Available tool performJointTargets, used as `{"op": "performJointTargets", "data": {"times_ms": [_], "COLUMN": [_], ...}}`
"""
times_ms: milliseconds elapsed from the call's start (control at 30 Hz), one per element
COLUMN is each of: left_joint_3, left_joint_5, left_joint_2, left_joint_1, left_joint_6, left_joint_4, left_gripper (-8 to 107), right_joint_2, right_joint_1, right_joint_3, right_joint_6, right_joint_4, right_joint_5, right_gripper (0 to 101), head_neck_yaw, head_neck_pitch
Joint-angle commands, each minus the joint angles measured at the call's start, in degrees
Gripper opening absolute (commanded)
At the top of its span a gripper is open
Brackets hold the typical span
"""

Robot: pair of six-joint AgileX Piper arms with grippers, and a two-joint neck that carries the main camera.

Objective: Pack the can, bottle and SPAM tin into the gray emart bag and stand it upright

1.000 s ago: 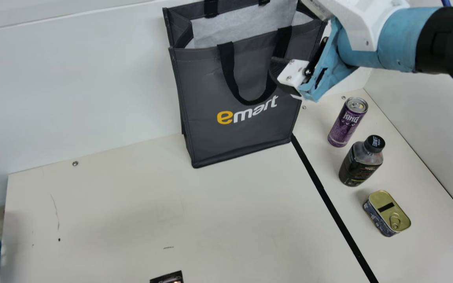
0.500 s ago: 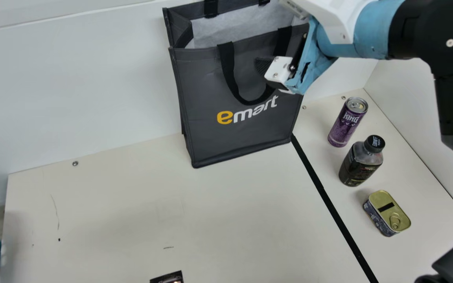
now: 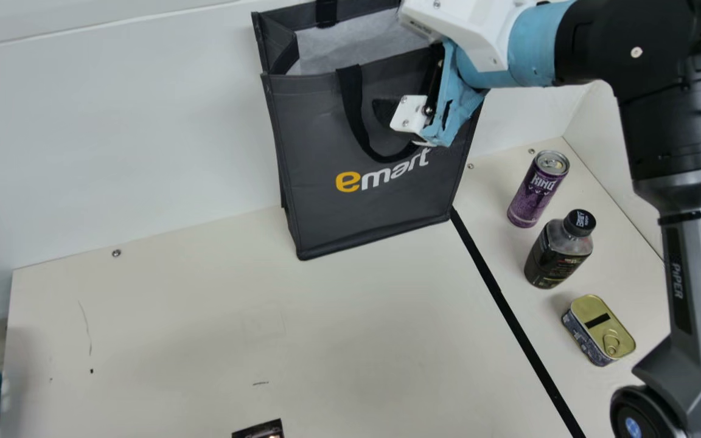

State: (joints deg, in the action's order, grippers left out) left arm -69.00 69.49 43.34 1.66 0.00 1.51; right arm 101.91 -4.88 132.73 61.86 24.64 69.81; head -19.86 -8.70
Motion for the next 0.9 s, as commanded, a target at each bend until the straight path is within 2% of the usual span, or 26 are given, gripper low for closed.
{"op": "performJointTargets", "data": {"times_ms": [0, 567, 867], "left_joint_3": [0.00, 0.00, 0.00], "left_joint_5": [0.00, 0.00, 0.00], "left_joint_2": [0.00, 0.00, 0.00], "left_joint_1": [0.00, 0.00, 0.00], "left_joint_6": [0.00, 0.00, 0.00], "left_joint_4": [0.00, 0.00, 0.00], "left_gripper": [90, 90, 90], "right_joint_2": [0.55, 4.15, 4.48], "right_joint_1": [-0.05, -0.26, 0.13], "right_joint_3": [0.09, -1.57, -3.01], "right_joint_6": [0.77, 7.49, 8.71], "right_joint_4": [0.56, 4.42, 5.69], "right_joint_5": [0.09, 0.09, 0.09], "right_gripper": [95, 95, 35], "head_neck_yaw": [-0.14, -0.14, -0.14], "head_neck_pitch": [-1.30, -1.30, -1.30]}}
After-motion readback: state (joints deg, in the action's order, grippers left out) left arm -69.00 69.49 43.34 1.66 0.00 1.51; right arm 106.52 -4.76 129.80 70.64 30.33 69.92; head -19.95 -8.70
